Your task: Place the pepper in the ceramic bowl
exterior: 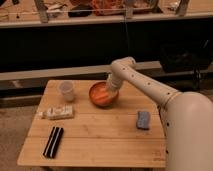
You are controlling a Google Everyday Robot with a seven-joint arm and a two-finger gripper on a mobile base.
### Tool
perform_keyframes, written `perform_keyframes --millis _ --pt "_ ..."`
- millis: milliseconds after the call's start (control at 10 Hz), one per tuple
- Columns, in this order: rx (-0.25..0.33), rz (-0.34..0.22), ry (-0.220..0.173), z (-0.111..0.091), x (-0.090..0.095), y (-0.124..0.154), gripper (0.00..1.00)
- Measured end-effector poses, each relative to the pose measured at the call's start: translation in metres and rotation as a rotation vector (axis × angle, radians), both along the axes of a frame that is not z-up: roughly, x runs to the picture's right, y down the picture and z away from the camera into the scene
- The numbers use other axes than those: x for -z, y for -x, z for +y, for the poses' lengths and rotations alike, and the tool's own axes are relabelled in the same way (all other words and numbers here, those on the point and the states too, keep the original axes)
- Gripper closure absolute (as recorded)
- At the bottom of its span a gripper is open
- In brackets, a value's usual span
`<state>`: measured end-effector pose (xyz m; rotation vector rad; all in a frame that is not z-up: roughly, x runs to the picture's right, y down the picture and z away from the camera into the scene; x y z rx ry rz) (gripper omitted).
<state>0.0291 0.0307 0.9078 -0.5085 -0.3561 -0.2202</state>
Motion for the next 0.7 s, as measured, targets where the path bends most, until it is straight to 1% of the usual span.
perform_keyframes --millis 700 --pt "0.009 -0.008 0.0 -0.0024 -0.0006 -0.0015 0.61"
